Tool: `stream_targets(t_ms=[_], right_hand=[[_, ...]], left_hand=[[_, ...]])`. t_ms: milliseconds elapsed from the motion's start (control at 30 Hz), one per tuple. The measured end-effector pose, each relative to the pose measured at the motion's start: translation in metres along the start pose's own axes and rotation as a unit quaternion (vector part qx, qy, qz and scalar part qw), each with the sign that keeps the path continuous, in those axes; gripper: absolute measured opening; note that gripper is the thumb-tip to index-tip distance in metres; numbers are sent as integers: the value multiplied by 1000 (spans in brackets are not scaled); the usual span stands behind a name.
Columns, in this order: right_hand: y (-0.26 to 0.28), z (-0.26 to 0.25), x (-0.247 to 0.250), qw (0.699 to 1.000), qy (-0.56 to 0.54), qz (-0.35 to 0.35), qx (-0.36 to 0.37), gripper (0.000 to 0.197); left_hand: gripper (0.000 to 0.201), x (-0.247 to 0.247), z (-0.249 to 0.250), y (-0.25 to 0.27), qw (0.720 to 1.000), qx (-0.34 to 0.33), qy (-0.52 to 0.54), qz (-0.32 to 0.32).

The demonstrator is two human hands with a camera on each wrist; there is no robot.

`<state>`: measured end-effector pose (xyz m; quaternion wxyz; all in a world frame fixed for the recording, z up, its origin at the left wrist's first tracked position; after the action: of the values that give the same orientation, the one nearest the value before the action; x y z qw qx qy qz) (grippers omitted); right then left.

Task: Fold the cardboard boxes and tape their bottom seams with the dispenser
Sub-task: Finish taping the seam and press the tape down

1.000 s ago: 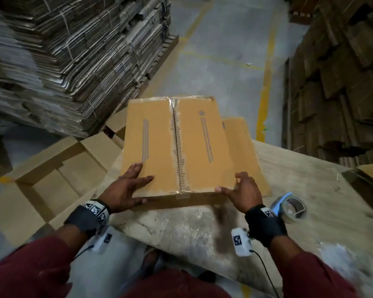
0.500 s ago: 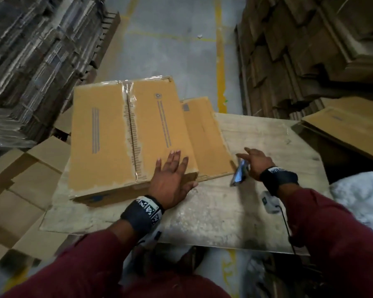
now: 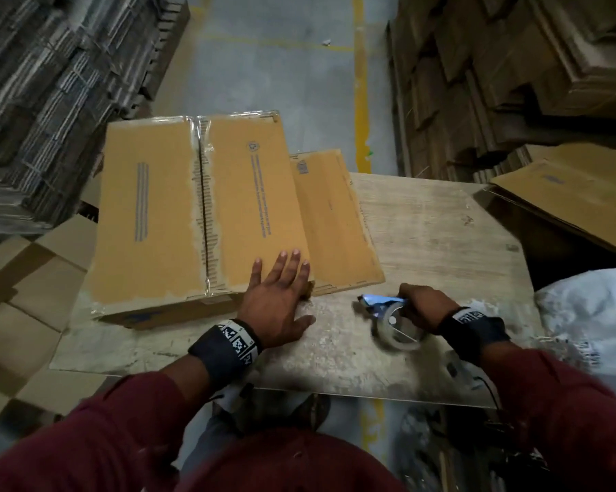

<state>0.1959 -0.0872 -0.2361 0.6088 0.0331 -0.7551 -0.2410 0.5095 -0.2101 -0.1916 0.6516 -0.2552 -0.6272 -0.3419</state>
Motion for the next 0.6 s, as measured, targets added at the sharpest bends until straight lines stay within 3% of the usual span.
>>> stream_targets(t_ms=[100, 167, 200, 233, 300, 367, 400, 500, 600], right_hand=[[20, -15, 20, 990, -127, 58, 7, 26], [27, -32, 42, 975, -200, 84, 37, 23], [27, -41, 53, 965, -239, 91, 51, 22], [27, -51, 64, 956, -270, 95, 64, 25], [24, -71, 83, 946, -301, 83, 89, 37], [20, -97, 95, 944, -297, 74, 121, 49], [19, -112, 100, 942, -293, 81, 142, 54], [17, -160, 113, 931, -274, 112, 214, 57], [15, -210, 124, 939, -164, 153, 260, 58]], left_hand=[[95, 11, -3, -3, 999, 16, 48, -2], [78, 24, -7, -5, 985, 55, 163, 10], [63, 34, -9, -4, 963, 89, 250, 38], [47, 44, -13, -3, 928, 133, 338, 79], [25, 65, -21, 5, 814, 251, 503, 144], [30, 83, -24, 19, 683, 355, 625, 132], [40, 90, -28, 26, 639, 390, 651, 122], [63, 105, -43, 47, 561, 441, 689, 126], [76, 121, -65, 69, 512, 437, 726, 140]])
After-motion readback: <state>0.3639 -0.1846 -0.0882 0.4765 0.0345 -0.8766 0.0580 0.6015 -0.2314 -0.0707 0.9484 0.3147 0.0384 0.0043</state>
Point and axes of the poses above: each hand's wrist, its own y-axis away from the middle knuckle, its own x-axis out of the back of the hand, z = x × y, the point moved 1 cm from there along -y, towards the middle knuckle, and after that the axes turned 13 degrees about z, right-handed, at the moved point
